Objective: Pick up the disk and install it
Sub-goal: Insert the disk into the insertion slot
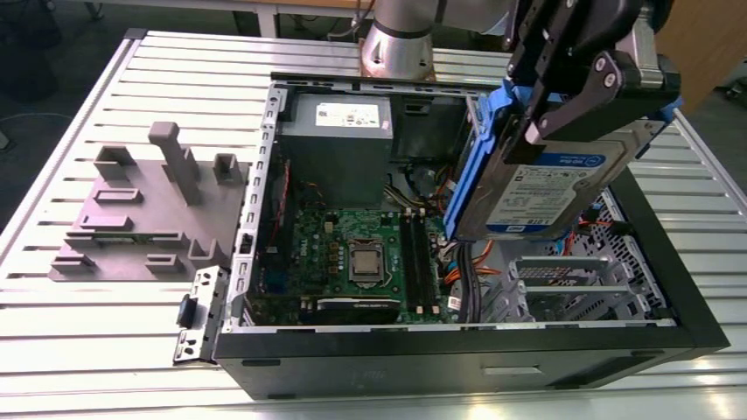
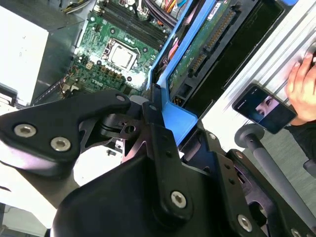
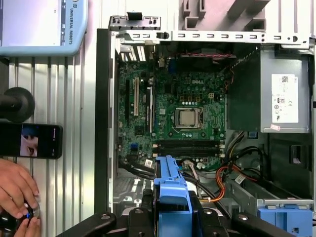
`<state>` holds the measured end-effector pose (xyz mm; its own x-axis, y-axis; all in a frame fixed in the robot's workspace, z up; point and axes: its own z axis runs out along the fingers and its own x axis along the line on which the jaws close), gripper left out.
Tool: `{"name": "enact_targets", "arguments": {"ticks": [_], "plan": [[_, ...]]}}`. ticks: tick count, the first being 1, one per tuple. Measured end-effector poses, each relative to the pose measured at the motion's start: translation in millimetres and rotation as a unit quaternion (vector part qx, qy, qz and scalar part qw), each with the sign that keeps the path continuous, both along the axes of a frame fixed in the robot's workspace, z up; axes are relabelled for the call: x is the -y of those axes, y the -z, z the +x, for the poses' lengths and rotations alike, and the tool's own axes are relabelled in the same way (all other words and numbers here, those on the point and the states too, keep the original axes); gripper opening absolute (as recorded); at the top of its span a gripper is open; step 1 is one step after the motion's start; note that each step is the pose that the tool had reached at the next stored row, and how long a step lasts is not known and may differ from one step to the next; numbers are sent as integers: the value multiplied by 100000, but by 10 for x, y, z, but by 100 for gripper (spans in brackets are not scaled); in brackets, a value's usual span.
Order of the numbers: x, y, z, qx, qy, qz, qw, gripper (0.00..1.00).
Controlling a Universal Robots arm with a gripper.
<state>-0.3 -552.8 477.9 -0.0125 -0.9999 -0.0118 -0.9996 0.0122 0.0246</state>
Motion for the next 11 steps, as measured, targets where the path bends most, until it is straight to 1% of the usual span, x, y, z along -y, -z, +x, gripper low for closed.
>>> {"name": "enact_targets", "arguments": {"ticks": [3, 7, 9, 11], "plan": [[1, 3, 87, -1, 12, -7, 100000, 36], [5, 14, 180, 2, 11, 11, 100000, 36], [15, 17, 216, 0, 17, -4, 100000, 36], [35, 24, 243, 1, 16, -2, 100000, 36]]}}
